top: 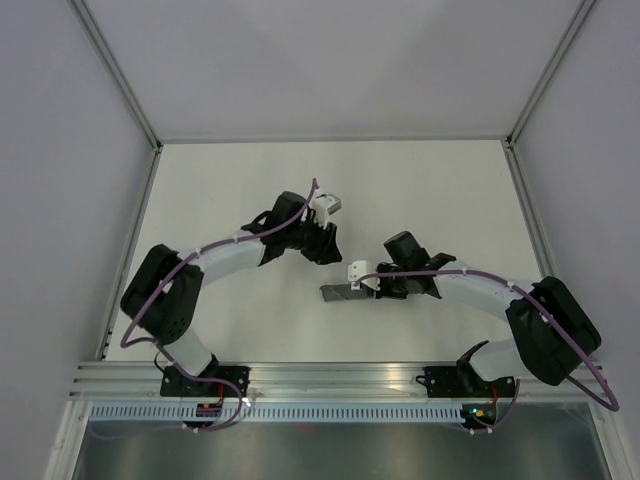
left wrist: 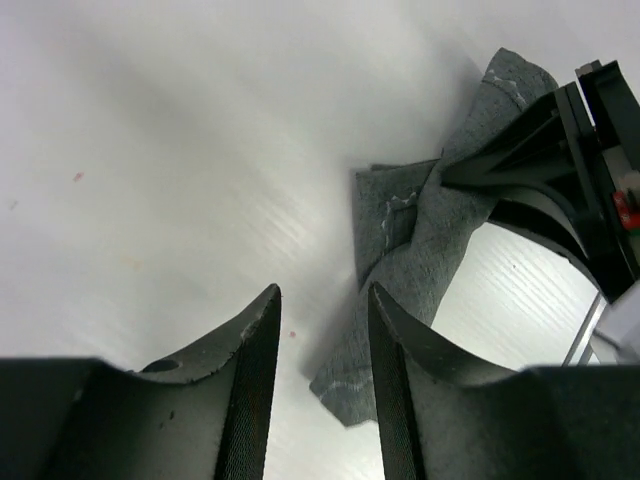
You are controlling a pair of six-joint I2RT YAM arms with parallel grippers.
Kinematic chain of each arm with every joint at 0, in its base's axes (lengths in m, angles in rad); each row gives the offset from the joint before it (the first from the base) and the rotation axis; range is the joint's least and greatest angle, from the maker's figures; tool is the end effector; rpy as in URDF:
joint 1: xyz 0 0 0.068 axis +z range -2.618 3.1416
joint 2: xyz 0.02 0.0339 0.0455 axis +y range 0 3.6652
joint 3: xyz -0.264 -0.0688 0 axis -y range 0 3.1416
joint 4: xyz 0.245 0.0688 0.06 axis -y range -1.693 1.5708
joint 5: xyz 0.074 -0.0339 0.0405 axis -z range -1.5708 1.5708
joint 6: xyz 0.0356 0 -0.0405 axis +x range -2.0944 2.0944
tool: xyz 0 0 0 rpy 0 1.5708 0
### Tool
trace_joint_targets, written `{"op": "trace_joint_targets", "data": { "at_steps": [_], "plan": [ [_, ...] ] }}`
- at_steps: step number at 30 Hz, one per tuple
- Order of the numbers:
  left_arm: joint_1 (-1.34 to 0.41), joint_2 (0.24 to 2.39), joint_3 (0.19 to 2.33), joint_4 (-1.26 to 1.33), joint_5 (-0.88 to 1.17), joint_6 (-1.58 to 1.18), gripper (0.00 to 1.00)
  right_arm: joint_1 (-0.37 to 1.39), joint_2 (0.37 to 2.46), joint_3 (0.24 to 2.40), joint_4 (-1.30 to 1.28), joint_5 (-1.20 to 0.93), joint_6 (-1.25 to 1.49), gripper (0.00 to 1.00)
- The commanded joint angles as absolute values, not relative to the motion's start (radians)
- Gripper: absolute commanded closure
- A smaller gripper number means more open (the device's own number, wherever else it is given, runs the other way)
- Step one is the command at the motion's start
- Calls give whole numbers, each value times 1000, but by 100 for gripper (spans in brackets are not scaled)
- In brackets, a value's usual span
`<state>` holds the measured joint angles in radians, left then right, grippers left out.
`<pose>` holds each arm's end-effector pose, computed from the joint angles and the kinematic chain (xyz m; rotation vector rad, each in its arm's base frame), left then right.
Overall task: Fold the napkin, place the utensils inside, and roll it up
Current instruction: Roll the napkin at the center of the board.
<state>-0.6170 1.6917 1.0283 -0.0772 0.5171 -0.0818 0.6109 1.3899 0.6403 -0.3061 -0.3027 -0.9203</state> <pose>0.2829 -0.2222 0.2012 0.8910 2.2075 -0.9443 0.1953 0.1497 0.1562 -1.8587 1.7845 0.2835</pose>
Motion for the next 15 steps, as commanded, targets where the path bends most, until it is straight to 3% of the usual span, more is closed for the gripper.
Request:
{"op": "trace_joint_targets", "data": {
  "at_steps": [1, 7, 15],
  "plan": [
    [-611, 1496, 855, 249, 300, -248, 55, 612, 1468, 682, -477, -357, -920, 72],
    [-612, 1292, 609, 520, 209, -279, 50, 592, 1589, 776, -554, -393, -928, 72],
    [-663, 1195, 376, 781, 120, -216, 50, 549, 1739, 897, -621, -416, -942, 72]
  ]
}}
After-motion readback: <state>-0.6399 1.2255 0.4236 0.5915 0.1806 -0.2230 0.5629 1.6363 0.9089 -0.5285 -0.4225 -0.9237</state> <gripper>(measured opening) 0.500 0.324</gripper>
